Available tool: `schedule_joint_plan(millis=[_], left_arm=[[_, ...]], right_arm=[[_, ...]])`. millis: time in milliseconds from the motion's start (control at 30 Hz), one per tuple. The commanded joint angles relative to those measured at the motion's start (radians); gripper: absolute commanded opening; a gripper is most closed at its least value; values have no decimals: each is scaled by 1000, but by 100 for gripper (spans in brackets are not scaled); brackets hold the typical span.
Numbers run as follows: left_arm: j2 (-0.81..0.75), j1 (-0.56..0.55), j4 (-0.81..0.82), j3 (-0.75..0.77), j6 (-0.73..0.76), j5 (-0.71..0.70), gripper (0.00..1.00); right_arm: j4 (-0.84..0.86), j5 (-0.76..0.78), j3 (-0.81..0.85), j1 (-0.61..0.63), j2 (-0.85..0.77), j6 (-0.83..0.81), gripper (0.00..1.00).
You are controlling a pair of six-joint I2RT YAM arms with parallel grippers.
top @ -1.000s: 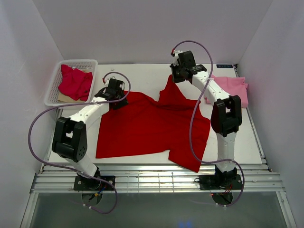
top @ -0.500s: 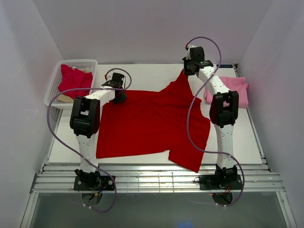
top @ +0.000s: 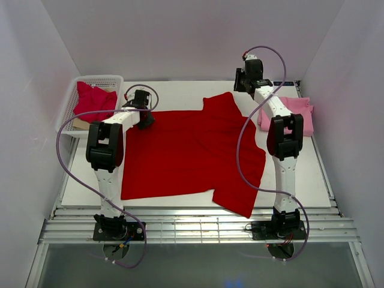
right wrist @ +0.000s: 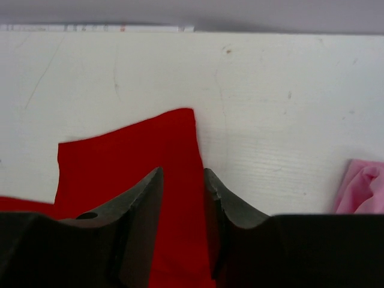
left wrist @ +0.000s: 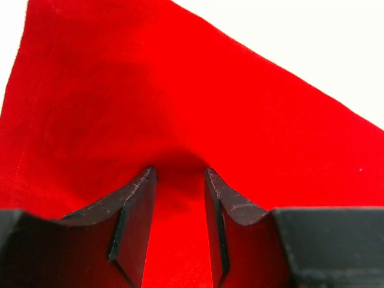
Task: Fold and stack the t-shirts
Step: Flatten out the tshirt
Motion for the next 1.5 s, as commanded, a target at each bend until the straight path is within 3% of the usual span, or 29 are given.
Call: schedule_joint_plan(millis=[0, 100, 233, 533, 633, 733, 767, 900, 1467], left_arm=[[-3, 2, -2, 18, -1, 46, 49], [-6, 3, 7, 27, 2, 67, 50], [-11, 2, 15, 35, 2, 102, 50], [-12, 2, 15, 30, -2, 136, 49], [-14, 2, 15, 27, 1, 147, 46], [-15, 2, 15, 25, 13, 150, 33], [-12, 2, 16, 25, 21, 150, 23], [3, 2, 15, 30, 35, 145, 4], [212, 18, -109, 263, 84, 109, 2]], right_arm=[[13, -114, -118, 11, -104, 10, 40], [38, -168, -270, 20, -190, 19, 38], [-100, -220, -281, 22, -187, 48, 17], [-157, -243, -293, 22, -134, 83, 8], [-192, -237, -261, 22, -87, 87, 8], [-191, -212, -261, 22, -67, 87, 8], [-189, -199, -260, 22, -64, 87, 8], [-209, -160, -223, 22, -20, 83, 8], [-327, -11, 41, 23, 187, 54, 8]])
